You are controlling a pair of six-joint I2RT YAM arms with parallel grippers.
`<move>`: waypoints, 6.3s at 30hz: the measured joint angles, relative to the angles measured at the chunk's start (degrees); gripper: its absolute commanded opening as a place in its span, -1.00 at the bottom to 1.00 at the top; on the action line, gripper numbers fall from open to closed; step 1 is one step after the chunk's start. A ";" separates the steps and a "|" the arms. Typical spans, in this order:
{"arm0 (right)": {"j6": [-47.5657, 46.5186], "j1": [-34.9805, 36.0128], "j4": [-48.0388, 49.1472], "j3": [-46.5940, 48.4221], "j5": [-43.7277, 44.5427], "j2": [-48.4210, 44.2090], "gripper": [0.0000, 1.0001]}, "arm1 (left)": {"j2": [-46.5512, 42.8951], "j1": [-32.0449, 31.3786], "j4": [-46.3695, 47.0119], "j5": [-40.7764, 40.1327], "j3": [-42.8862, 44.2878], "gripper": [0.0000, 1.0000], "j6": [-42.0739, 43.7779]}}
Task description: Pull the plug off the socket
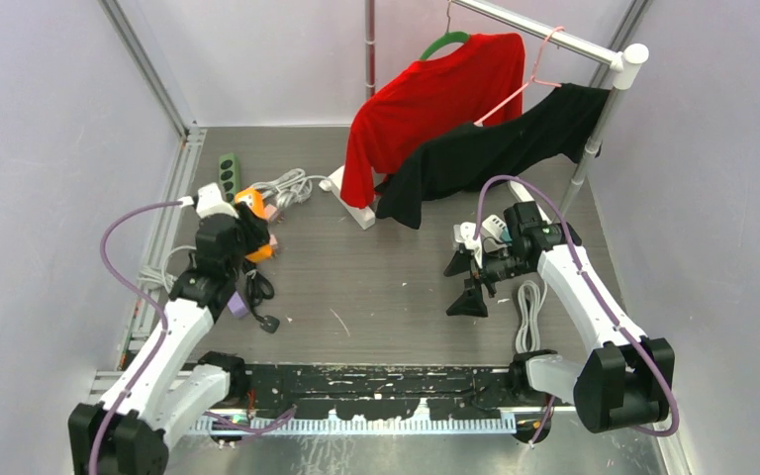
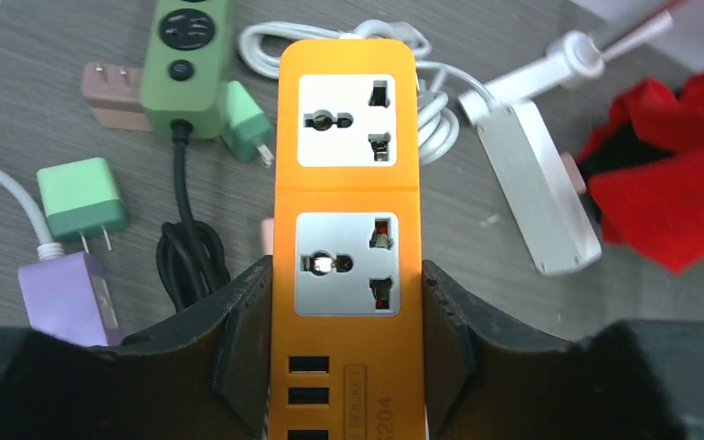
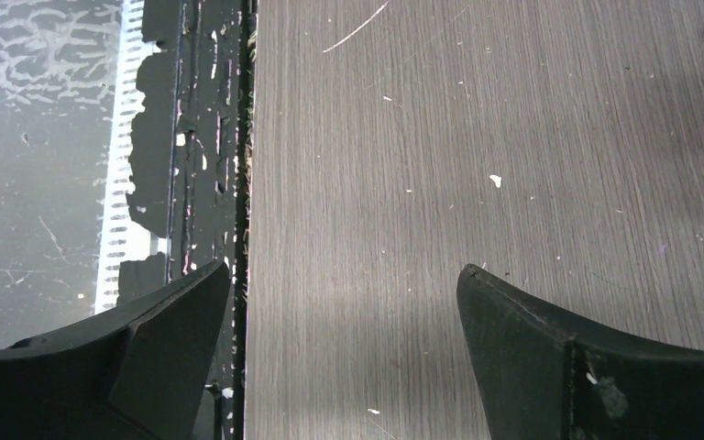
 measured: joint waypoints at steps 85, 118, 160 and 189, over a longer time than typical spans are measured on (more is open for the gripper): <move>-1.95 0.17 -1.31 0.00 0.00 -0.20 0.99 | 41.40 -6.14 1.36 17.25 21.68 0.53 -27.76; -3.89 0.28 -2.51 0.00 1.25 -0.66 0.99 | 81.26 -6.43 -22.36 6.34 68.70 0.09 -32.63; 59.12 9.38 48.89 -11.17 6.56 1.81 0.99 | 47.98 -25.20 58.95 10.08 -6.51 -1.00 -36.85; 72.00 14.95 60.46 -11.28 23.74 10.56 0.29 | 43.58 -37.59 66.18 -0.55 -8.33 -1.00 -25.70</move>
